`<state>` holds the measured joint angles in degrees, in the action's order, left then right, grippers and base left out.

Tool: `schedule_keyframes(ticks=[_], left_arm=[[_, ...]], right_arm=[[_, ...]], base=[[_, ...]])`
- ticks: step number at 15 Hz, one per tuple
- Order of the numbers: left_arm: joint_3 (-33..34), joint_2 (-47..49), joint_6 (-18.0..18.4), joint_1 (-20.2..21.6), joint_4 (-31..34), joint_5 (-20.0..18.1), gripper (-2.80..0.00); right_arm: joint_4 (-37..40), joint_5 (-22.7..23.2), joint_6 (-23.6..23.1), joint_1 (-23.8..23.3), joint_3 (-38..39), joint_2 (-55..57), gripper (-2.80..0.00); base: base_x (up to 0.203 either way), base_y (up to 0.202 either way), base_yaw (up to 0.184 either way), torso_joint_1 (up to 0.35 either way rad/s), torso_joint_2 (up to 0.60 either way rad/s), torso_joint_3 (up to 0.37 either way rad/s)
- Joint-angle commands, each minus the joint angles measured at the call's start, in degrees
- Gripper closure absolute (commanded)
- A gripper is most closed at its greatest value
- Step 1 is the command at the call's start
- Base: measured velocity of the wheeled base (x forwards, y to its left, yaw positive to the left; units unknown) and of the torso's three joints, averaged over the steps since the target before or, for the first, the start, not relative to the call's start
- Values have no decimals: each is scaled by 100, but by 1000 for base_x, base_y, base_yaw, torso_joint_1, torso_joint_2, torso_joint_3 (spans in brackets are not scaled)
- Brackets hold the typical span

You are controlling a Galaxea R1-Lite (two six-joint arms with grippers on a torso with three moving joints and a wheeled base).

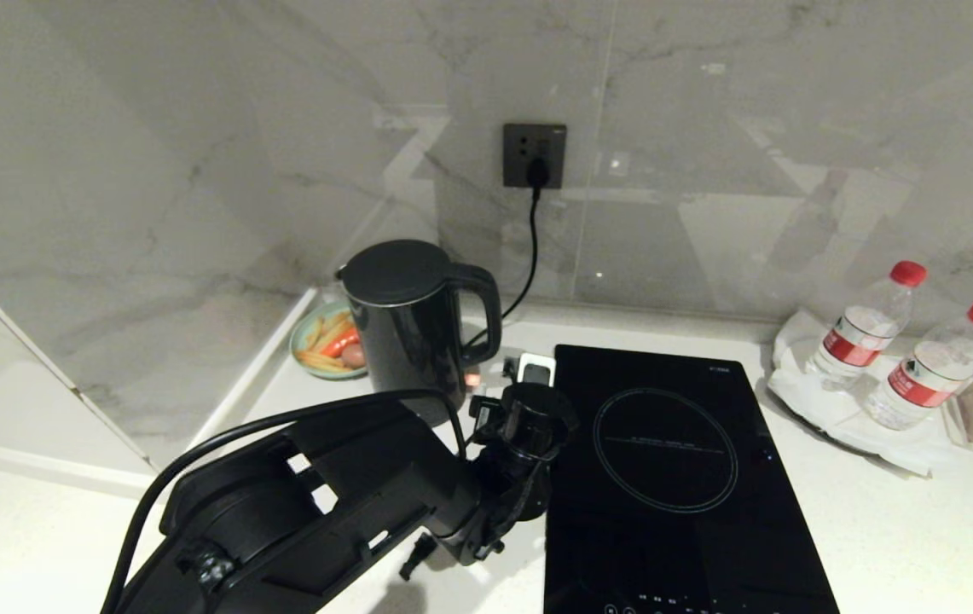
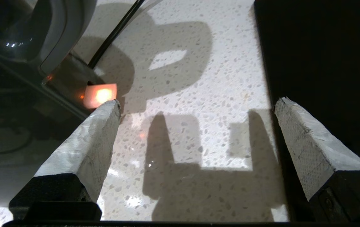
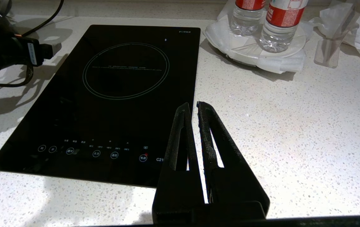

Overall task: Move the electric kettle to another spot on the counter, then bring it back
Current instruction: Finish boiling water

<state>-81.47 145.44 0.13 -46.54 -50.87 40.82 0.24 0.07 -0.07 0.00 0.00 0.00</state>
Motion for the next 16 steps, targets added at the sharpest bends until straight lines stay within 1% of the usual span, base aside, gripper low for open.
schedule_keyframes(ticks=[1,7,14,16], left_arm=[[53,-22,-22,13,-28,23,-280],[-18,295,-20,36,-19,-32,-280],[-639,598,-13,153,77,-39,-280],[-688,648,-5,172,86,-40,-280]], right_arm=[[2,1,-1,0,0,9,0],[2,1,-1,0,0,9,0],[2,1,-1,0,0,9,0],[2,1,-1,0,0,9,0]], base=[[0,0,0,0,0,0],[0,0,0,0,0,0],[0,0,0,0,0,0],[0,0,0,0,0,0]])
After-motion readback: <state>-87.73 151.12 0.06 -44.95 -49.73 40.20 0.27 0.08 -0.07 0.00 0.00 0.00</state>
